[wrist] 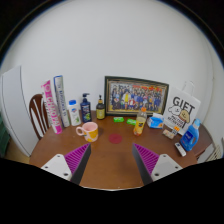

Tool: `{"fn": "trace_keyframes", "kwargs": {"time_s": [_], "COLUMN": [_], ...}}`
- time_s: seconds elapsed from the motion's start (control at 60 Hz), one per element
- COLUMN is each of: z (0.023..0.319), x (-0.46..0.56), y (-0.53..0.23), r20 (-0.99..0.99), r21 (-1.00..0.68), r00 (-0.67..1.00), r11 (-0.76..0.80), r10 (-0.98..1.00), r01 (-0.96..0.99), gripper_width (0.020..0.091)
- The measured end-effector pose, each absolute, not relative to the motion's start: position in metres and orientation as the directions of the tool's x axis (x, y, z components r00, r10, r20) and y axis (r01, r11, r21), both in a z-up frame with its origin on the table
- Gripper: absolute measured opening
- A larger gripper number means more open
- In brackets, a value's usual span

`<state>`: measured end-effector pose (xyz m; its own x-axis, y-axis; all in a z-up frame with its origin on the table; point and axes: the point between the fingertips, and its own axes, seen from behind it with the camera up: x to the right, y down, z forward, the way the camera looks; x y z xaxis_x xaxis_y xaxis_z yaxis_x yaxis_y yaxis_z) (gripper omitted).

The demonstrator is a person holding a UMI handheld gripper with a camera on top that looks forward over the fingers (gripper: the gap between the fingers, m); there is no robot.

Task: Pour water

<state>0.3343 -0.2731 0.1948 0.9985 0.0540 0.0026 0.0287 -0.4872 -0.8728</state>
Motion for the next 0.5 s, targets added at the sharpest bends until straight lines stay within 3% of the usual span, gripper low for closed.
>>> {"fn": "trace_keyframes", "kwargs": {"time_s": [0.5], "z": [0.042], "x": [0.502], "y": [-0.002], "r20": [-0.057], "r21": [-0.898], "r00": [0.998], "r11": [-0.438], "r10": [0.024], "r01": [-0.041], "gripper_width": [0.0855]}}
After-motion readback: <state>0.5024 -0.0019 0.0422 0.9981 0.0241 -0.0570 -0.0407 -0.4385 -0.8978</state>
